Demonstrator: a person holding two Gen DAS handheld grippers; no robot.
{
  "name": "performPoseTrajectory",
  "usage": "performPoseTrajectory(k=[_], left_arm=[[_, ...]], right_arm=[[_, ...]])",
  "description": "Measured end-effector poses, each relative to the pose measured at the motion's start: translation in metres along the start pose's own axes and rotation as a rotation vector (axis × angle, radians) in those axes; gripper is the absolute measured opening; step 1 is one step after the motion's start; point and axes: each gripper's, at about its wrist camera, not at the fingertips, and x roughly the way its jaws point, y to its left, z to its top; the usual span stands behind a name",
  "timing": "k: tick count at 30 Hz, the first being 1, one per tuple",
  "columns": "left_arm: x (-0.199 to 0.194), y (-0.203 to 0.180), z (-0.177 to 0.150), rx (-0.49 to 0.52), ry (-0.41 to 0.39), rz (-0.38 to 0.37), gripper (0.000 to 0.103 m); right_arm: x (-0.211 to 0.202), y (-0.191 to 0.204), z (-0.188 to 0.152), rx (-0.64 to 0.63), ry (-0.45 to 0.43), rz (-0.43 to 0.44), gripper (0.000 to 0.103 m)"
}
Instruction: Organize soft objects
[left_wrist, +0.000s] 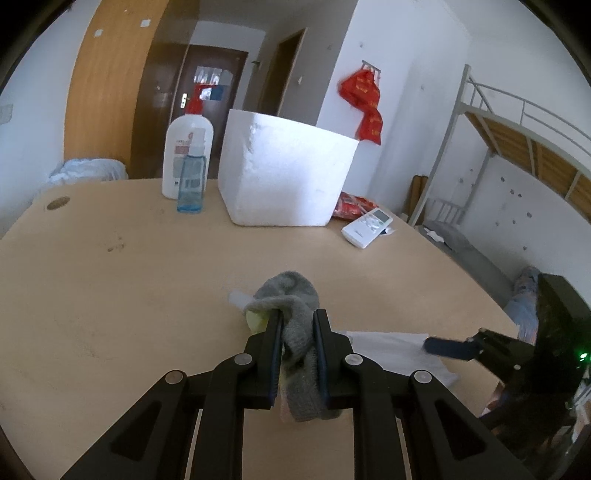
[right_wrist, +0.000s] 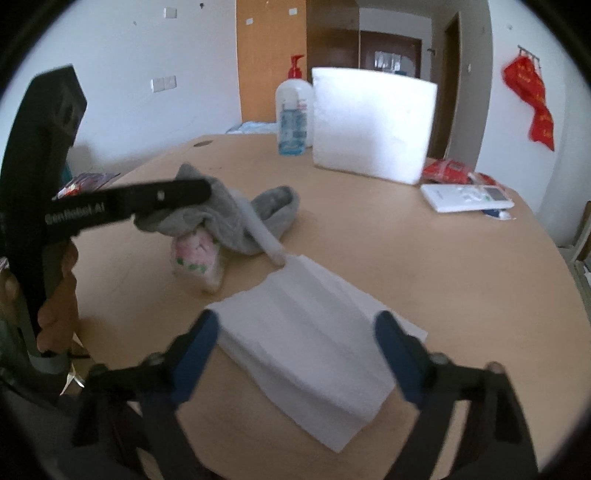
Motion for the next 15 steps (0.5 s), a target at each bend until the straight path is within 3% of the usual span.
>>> performPoseTrajectory(k=[5,7,13,15], left_arm=[[-0.008,-0.001,0.002,0.024,-0.031,0.016,0.017],[-0.007,0.000,0.002,0.020,-0.022,0.010,0.017],[-0.007,-0.002,-0.005,0.033,0.010,0.010,0.018],[-0.011,-0.003,-0.009,0.042,0.020,0.008,0.026]], right_arm=[[0.006,-0.003,-0.003,0.017,0.029,-0.005,0.069],[0.007,-0.006,-0.005,0.027,0.041,0.001,0.059],[0.005,-0.010,-0.005,0.036,0.039,-0.018,0.042],[0.004,-0.013,-0.006,0.051,0.035,-0.016,0.039]])
